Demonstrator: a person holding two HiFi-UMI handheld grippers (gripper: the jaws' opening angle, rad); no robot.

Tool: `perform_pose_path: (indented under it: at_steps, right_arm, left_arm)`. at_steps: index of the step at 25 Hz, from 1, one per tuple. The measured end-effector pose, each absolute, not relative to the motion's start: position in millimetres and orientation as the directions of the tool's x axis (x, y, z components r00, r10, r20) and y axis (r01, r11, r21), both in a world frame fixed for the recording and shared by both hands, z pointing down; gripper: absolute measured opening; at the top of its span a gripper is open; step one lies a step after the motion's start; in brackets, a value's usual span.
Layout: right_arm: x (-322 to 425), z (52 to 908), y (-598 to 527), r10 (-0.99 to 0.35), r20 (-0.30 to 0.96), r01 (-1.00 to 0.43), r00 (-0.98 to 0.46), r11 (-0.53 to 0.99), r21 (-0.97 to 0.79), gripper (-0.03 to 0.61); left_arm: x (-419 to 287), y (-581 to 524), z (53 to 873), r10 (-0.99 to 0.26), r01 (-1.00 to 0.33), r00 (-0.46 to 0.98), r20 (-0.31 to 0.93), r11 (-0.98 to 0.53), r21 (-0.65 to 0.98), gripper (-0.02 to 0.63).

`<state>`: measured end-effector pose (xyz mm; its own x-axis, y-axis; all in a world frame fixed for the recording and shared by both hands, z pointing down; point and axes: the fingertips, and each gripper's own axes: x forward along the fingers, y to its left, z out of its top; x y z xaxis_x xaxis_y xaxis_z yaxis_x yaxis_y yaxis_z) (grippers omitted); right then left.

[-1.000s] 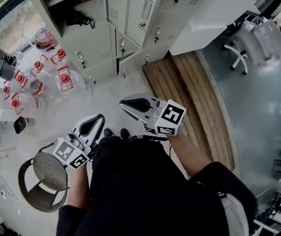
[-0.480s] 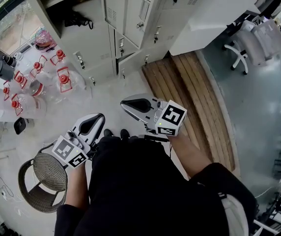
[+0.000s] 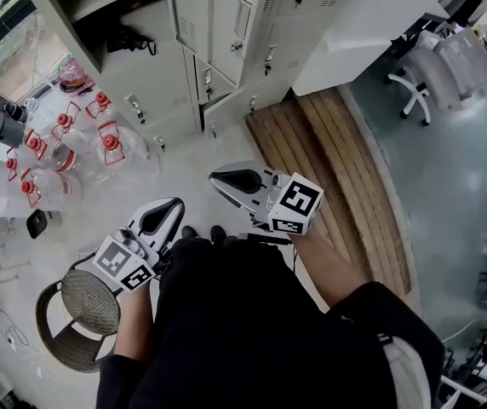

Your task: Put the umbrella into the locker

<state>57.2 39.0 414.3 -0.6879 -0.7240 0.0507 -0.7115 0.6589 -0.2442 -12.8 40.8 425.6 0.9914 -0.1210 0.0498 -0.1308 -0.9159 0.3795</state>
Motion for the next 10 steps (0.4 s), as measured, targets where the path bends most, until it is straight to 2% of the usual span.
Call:
perform_pose_path:
  at_steps: [10]
  right_arm:
    - [64, 426, 37, -0.729, 0.063, -0.717, -0.681, 0.648, -0.255, 0.011]
  left_arm:
    - [-3, 45, 441, -0.095, -0.113, 0.993, 0.064, -0.901, 0.420, 0.025]
